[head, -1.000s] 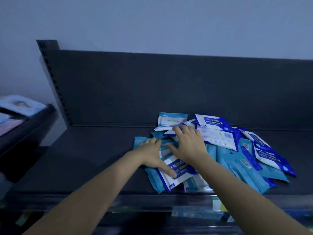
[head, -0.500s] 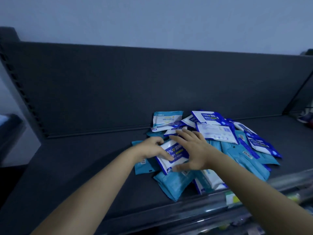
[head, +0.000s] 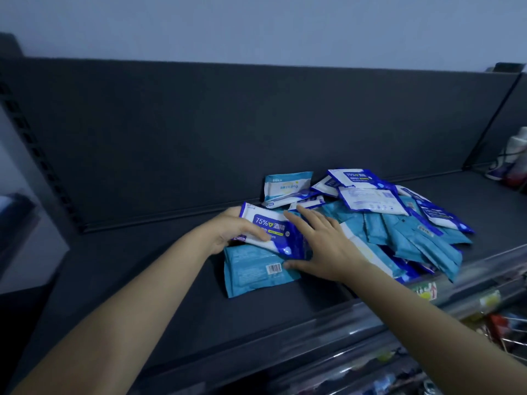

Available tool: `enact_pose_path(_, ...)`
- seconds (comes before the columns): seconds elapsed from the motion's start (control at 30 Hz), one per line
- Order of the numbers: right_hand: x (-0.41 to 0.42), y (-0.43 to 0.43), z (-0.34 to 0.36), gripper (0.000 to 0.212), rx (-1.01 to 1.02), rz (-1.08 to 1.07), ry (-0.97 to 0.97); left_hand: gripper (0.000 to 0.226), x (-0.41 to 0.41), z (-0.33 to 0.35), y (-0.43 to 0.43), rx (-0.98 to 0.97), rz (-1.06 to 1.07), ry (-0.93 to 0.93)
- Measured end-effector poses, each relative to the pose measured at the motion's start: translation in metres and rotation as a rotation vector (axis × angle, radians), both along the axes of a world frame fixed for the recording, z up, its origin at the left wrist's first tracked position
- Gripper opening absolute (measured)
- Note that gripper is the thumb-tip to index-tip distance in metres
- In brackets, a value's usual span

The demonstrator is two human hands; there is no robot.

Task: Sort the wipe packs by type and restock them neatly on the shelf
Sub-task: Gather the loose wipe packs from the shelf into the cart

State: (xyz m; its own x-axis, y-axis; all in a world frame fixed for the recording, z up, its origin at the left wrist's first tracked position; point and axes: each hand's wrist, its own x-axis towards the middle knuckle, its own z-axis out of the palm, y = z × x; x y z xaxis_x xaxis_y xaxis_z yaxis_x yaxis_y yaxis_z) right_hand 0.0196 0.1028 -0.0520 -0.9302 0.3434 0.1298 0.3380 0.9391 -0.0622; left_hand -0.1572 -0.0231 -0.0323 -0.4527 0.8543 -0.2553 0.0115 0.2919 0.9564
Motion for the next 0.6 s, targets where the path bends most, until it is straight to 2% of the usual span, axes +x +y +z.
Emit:
enact_pose_path(0.1,-0.012,-0.004,0.001,0.104,-0.035,-0.021,-0.007,0.058,0.005,-0.001,-0.009,0.015,-0.137,0.122)
enact_pose_path(0.23,-0.024,-0.006,0.010,0.114,-0.093,-0.045,-0.063,0.095,0.000,-0.004,-0.015,-0.123,-0.264,0.303)
enact_pose_path(0.33,-0.034,-0.004,0.022,0.123,-0.073,-0.024,-0.157,0.100,-0.001,-0.006,-0.017,-0.166,-0.285,0.386)
enact_pose_path(0.4,-0.042,-0.006,0.029,0.122,-0.076,-0.024,-0.222,0.099,-0.007,-0.008,-0.021,-0.140,-0.238,0.394)
enact_pose_path(0.5,-0.053,-0.009,0.033,0.101,-0.111,-0.057,-0.316,0.096,-0.019,-0.009,-0.030,-0.170,-0.082,0.478)
enact_pose_path(0.6,-0.060,-0.007,0.033,0.103,-0.319,-0.133,-0.386,0.099,-0.019,-0.015,-0.042,-0.233,0.091,0.530)
